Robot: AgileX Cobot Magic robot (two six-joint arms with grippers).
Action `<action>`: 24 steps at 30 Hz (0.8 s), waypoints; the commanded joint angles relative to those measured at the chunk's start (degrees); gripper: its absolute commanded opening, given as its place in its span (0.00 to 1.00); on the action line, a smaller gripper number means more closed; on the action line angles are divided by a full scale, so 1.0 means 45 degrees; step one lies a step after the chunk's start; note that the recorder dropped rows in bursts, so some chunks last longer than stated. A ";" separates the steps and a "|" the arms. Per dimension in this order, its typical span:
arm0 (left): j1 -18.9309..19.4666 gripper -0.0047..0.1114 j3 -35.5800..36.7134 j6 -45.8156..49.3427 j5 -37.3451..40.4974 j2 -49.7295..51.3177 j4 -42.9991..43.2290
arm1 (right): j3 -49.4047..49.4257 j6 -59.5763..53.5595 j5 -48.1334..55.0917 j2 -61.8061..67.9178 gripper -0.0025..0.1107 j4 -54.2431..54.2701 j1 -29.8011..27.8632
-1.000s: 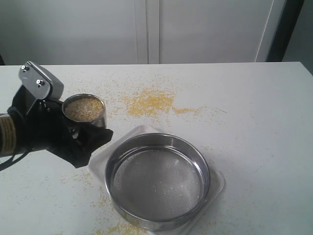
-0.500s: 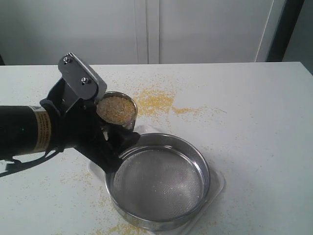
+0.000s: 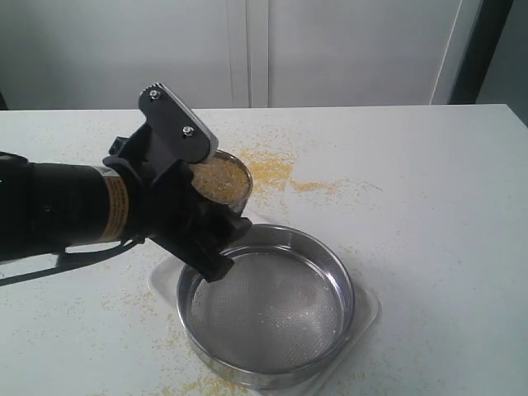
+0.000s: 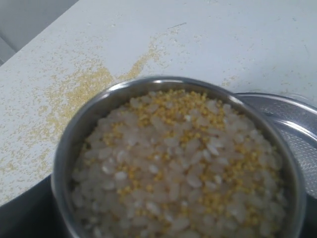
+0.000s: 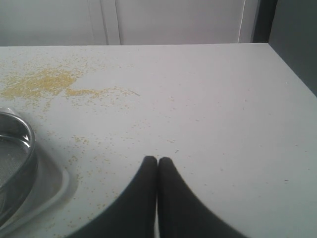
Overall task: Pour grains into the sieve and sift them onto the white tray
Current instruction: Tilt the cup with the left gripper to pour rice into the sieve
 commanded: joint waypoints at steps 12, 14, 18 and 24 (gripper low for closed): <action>-0.0702 0.04 -0.1034 0.0017 0.0950 0.1294 0.1430 | 0.0073 -0.0002 -0.0192 -0.0077 0.02 0.0000 0.0076; -0.0702 0.04 -0.1058 0.0017 0.1011 0.1373 0.1682 | 0.0073 -0.0002 -0.0192 -0.0077 0.02 0.0000 0.0076; -0.0702 0.04 -0.1087 0.0017 0.0898 0.1572 0.2320 | 0.0073 -0.0002 -0.0192 -0.0077 0.02 0.0000 0.0076; -0.0728 0.04 -0.1087 0.0017 0.0939 0.1838 0.3026 | 0.0073 -0.0002 -0.0192 -0.0077 0.02 0.0000 0.0076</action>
